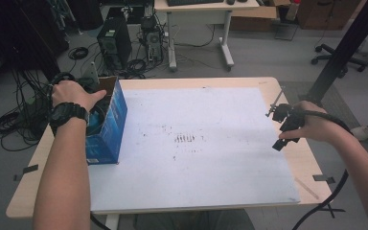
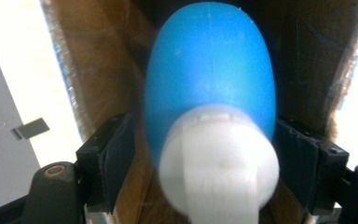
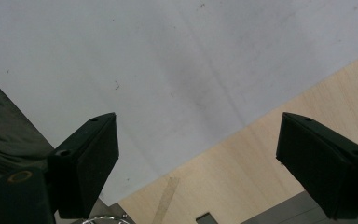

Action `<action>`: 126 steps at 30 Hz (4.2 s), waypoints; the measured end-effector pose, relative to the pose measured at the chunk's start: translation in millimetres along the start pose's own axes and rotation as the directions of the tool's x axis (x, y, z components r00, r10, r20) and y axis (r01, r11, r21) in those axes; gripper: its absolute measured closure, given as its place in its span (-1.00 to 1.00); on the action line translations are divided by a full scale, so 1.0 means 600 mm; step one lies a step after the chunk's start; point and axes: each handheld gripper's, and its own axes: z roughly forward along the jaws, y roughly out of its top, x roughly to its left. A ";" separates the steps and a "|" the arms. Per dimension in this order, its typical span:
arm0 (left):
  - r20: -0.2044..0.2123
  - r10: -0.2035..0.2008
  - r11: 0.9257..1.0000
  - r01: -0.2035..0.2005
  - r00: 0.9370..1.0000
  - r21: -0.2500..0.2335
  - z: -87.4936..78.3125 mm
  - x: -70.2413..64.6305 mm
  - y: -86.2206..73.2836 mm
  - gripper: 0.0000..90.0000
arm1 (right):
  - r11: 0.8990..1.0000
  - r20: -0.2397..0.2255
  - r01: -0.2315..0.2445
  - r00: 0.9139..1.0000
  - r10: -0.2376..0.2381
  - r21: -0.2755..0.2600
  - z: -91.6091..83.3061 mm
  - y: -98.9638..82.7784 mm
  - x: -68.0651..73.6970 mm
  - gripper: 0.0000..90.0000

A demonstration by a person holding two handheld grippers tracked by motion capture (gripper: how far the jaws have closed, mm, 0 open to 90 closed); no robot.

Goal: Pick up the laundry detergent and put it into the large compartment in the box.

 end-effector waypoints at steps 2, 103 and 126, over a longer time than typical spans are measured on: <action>-0.006 -0.002 1.000 0.002 1.000 -0.001 -0.006 0.001 -0.001 -0.48 | 1.000 -0.001 0.000 1.000 0.000 -0.001 -0.001 -0.001 0.000 -0.71; 0.008 0.447 0.891 -0.444 0.894 -0.097 -0.121 -0.205 0.003 -0.63 | 1.000 0.011 -0.010 1.000 0.010 -0.012 -0.019 -0.023 0.008 -0.72; 0.031 0.587 0.807 -0.581 0.809 -0.106 -0.083 -0.282 -0.007 -0.64 | 1.000 0.010 -0.005 1.000 0.005 -0.019 -0.020 -0.027 0.012 -0.72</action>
